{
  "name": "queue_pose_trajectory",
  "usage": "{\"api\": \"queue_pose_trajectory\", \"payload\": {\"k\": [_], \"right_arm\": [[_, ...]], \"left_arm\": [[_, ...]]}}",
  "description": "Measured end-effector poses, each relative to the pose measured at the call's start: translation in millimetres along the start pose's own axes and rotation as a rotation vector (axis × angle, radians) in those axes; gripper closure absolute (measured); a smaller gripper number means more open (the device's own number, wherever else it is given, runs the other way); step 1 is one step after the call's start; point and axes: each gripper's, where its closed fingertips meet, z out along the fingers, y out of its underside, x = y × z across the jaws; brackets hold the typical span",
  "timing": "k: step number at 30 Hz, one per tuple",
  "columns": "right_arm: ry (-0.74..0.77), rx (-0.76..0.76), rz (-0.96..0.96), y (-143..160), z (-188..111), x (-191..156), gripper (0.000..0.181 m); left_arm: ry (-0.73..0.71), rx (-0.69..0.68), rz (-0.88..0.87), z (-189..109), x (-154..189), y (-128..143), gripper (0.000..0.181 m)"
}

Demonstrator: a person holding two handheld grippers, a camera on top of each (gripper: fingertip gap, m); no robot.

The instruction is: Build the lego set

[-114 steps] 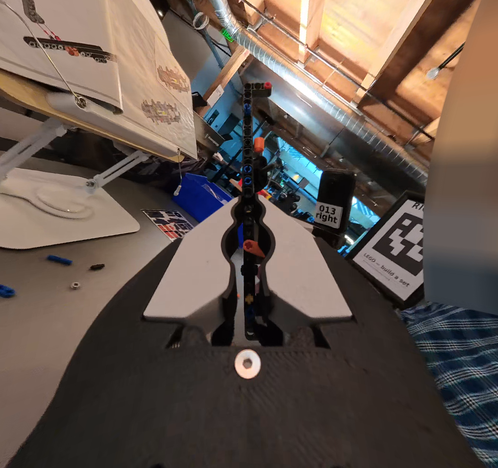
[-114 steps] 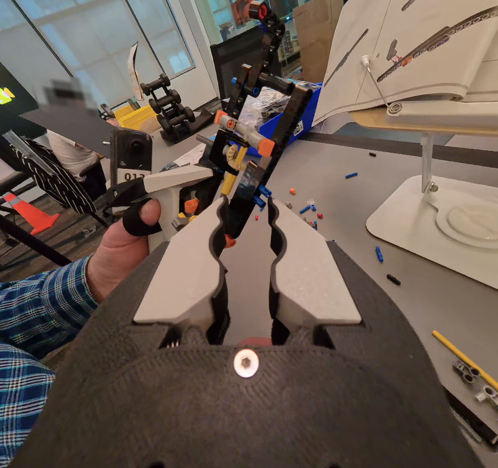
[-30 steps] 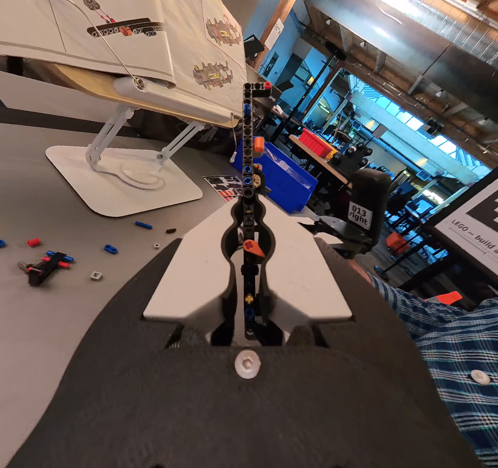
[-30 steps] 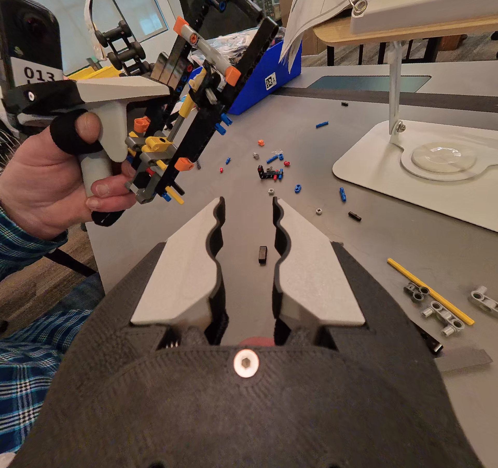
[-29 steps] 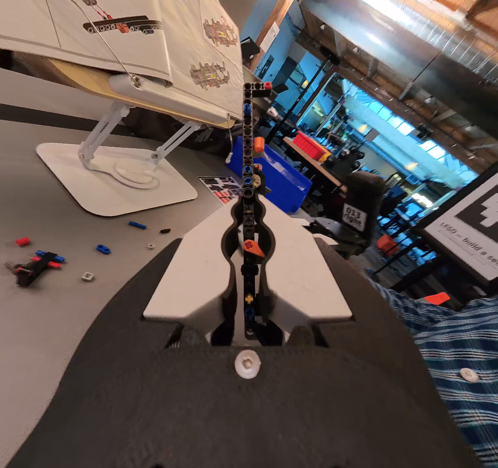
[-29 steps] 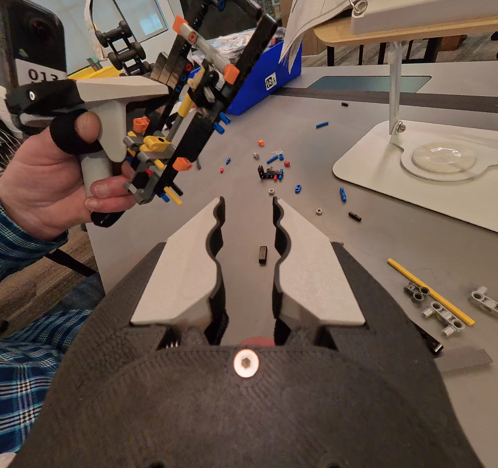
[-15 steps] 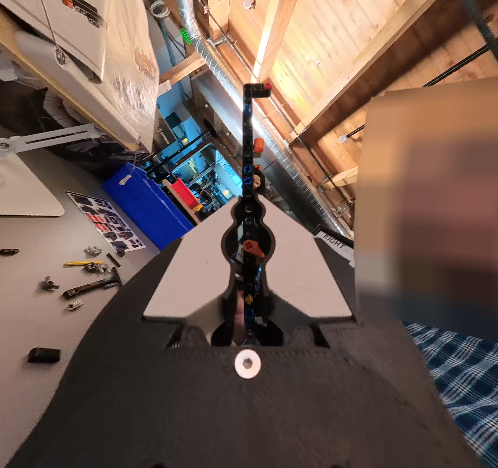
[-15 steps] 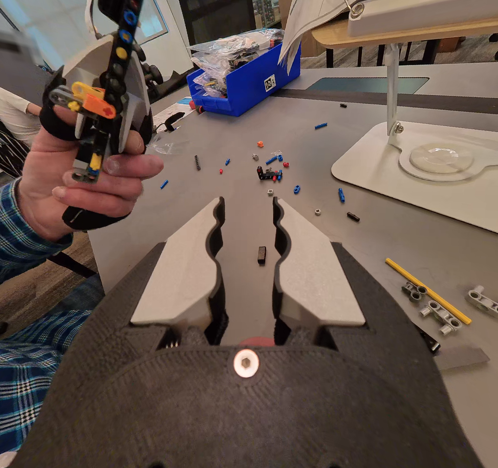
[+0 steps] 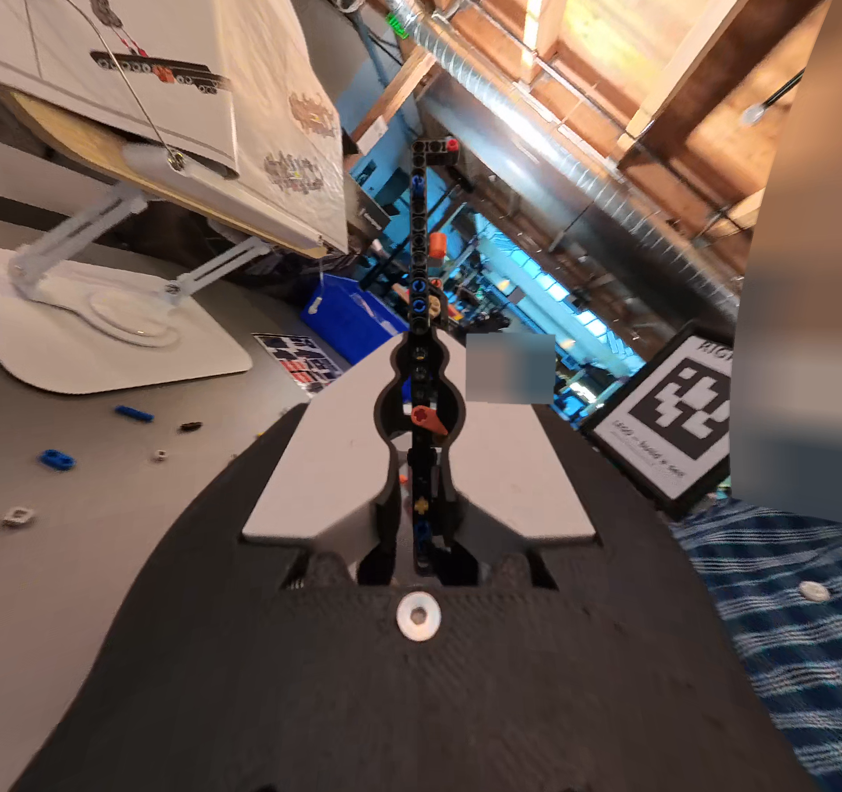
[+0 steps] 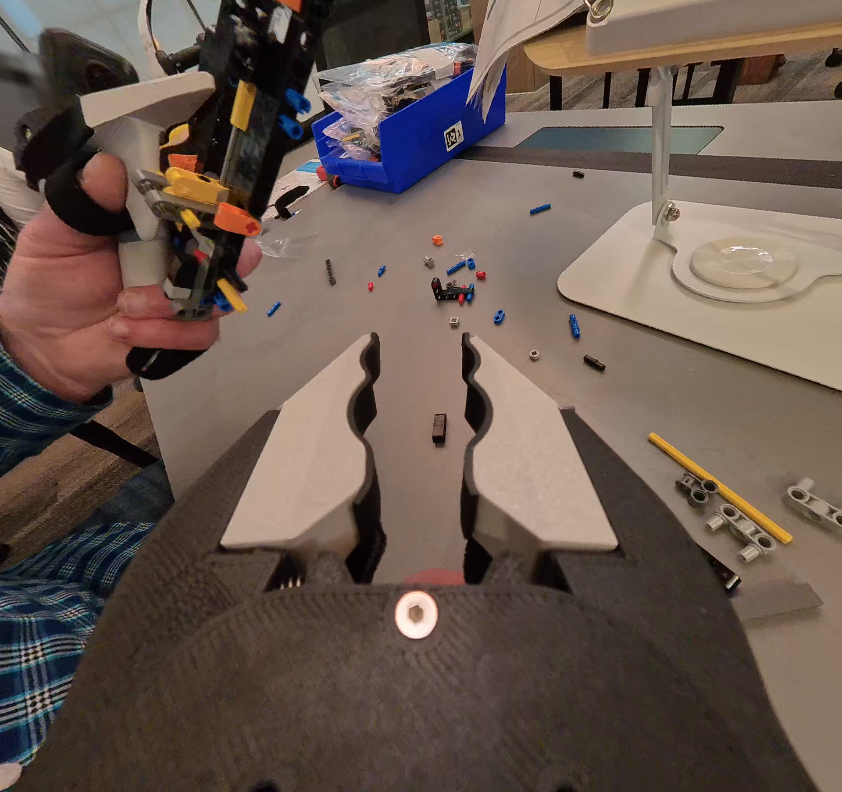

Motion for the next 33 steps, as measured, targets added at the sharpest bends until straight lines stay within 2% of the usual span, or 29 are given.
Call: {"api": "queue_pose_trajectory", "payload": {"k": [10, 14, 17, 23, 26, 33], "right_arm": [[0.004, -0.009, -0.007, 3, 1, 1, 0.147], [0.006, -0.013, -0.009, 4, 2, 1, 0.147], [0.008, -0.011, -0.016, 3, 1, 1, 0.147], [-0.006, 0.021, -0.023, -4, -1, -4, 0.147], [-0.008, 0.023, -0.028, -5, -1, -5, 0.147], [-0.004, 0.027, -0.024, -6, -3, -2, 0.147]], "left_arm": [[-0.295, -0.153, 0.481, 2, -10, 8, 0.176], [-0.329, -0.189, 0.557, 4, -9, 11, 0.176], [-0.275, -0.16, 0.44, 2, -8, 8, 0.176], [-0.042, 0.006, -0.01, -6, -3, -9, 0.176], [0.045, 0.094, -0.162, -9, -4, -14, 0.176], [0.115, 0.139, -0.238, -10, -3, -14, 0.176]]}}
